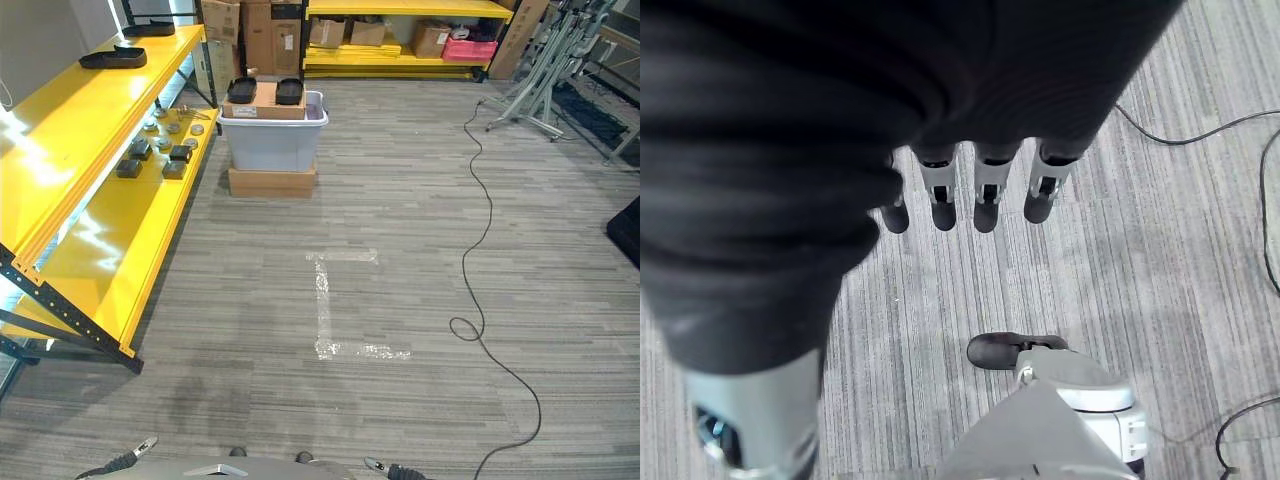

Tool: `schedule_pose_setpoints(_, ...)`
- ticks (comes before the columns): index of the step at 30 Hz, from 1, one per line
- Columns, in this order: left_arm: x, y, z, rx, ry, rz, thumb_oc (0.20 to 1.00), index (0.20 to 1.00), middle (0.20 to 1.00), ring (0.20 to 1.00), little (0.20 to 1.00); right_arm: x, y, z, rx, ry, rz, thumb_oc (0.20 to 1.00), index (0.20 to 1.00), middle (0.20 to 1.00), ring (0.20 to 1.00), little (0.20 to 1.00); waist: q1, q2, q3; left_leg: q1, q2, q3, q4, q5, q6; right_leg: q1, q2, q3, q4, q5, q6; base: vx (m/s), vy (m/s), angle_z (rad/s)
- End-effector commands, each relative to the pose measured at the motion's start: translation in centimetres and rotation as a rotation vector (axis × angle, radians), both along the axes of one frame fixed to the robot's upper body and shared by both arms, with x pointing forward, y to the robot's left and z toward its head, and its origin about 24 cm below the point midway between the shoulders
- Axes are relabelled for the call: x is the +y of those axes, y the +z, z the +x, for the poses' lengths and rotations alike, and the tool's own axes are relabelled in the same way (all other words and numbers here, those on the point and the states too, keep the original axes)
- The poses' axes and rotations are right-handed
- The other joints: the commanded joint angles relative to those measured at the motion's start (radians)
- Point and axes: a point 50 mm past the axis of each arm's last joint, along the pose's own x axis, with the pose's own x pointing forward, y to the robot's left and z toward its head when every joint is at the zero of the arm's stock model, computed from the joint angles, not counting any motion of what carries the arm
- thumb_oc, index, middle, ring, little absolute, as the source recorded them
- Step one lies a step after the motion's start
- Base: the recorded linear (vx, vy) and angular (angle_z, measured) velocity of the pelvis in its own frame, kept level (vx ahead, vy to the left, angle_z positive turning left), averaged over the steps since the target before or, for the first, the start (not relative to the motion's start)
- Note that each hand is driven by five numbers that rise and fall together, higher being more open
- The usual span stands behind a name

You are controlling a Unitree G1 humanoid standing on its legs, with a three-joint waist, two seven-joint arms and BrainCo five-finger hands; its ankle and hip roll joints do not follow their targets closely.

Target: Move parts from the plastic box to the shelf.

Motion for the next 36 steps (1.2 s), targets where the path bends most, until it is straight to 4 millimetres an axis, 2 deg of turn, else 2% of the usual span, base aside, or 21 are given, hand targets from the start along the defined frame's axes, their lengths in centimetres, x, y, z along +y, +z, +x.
schedule_pose_setpoints(1,0.5,0.2,1.0,0.002,-0.027,0.045,1.000,1.000,1.000,1.000,1.000,0.2,-0.2,-0.5,0.068,-0.061,0.076,1.000,1.000,1.000,1.000,1.000,0.010,-0.023,0.006,0.022,-0.016,0.022,-0.004,-0.056,0.011,0.012,-0.048,-0.049,0.003,0.004,0.069,0.00,0.000,0.00)
schedule_pose_setpoints(8,0.7,0.2,0.8,-0.012,-0.061,0.066,1.000,1.000,1.000,1.000,1.000,0.3,-0.3,-0.5,0.041,-0.133,0.074,1.000,1.000,1.000,1.000,1.000,0.016,-0.025,0.001,0.022,-0.018,0.012,-0.004,-0.055,0.011,0.013,-0.049,-0.051,0.003,0.005,0.072,0.00,0.002,0.01)
schedule_pose_setpoints(17,0.4,0.2,1.3,-0.032,-0.075,0.065,1.000,1.000,1.000,1.000,1.000,0.8,-0.1,0.9,-0.061,-0.045,0.085,1.000,1.000,1.000,1.000,1.000,0.005,-0.025,0.001,0.017,-0.021,0.017,-0.004,-0.057,0.012,0.007,-0.048,-0.042,0.001,0.013,0.077,0.00,0.000,0.00)
schedule_pose_setpoints(24,0.6,0.1,0.5,0.010,-0.043,0.032,1.000,1.000,1.000,1.000,1.000,0.5,-0.1,0.3,-0.049,-0.115,0.126,1.000,1.000,1.000,1.000,1.000,-0.005,-0.026,0.000,0.019,-0.016,0.033,-0.004,-0.058,0.011,0.002,-0.048,-0.034,0.001,0.015,0.079,0.00,0.000,-0.01)
schedule_pose_setpoints(36,0.1,-0.1,0.3,0.007,-0.066,0.028,1.000,1.000,1.000,1.000,1.000,0.9,-0.1,1.1,-0.067,-0.016,0.110,1.000,1.000,1.000,1.000,1.000,-0.003,-0.031,0.005,0.036,-0.020,0.033,-0.004,-0.063,0.021,0.009,-0.052,-0.029,0.010,0.012,0.076,0.00,0.003,0.00)
